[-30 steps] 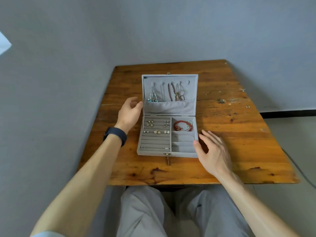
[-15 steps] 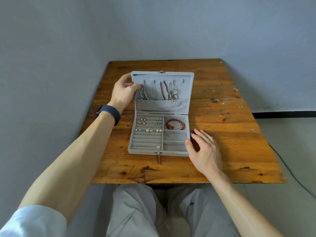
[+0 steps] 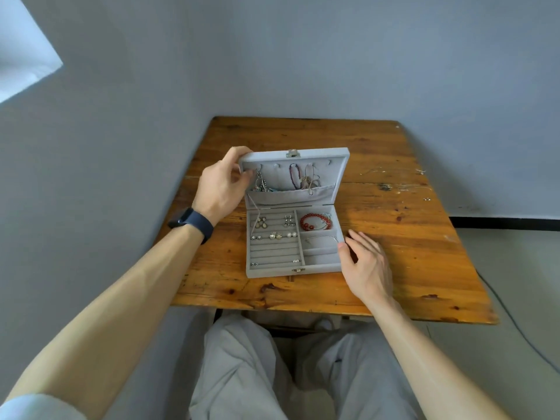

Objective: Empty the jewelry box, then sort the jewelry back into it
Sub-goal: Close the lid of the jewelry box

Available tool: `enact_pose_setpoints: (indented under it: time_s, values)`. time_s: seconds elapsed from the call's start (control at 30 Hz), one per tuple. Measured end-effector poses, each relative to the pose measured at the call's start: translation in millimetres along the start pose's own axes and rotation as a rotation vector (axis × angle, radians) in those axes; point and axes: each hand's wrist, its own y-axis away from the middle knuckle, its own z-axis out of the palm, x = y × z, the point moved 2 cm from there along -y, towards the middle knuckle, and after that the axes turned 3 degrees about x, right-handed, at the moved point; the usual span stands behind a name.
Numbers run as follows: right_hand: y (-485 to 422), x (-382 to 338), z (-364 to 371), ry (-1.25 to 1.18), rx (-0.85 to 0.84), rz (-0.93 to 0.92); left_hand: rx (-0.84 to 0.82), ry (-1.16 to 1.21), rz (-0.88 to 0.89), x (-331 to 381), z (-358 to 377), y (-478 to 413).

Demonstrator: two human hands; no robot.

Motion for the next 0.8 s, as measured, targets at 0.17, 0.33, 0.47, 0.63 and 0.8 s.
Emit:
enact_pose_setpoints:
  time_s: [0.17,0.33,0.47,0.63,0.8]
  values:
    - [1.5,-1.3,-1.4,-0.002,-0.007,0.0,0.114,-0.334,0.278,4.5,-9.8,17.5]
    - [3.7,-5.1,-5.5,0.001,-0.023,0.007,0.132,-0.555,0.484,11.9,-17.3,35.4]
    - [5.2,-7.7,-11.5,-0.12,-0.053,0.135,0.107,-0.645,0.607,15.6,-15.6,68.4]
    - [11.3,-15.4,-21.8,-0.249,-0.018,0.208,0.013,-0.819,0.739,-1.4,11.8,122.2]
    - [16.5,-14.5,-23.8,-0.242,-0.021,0.114,-0.041,-0.882,0.806,-6.8,27.2,136.7]
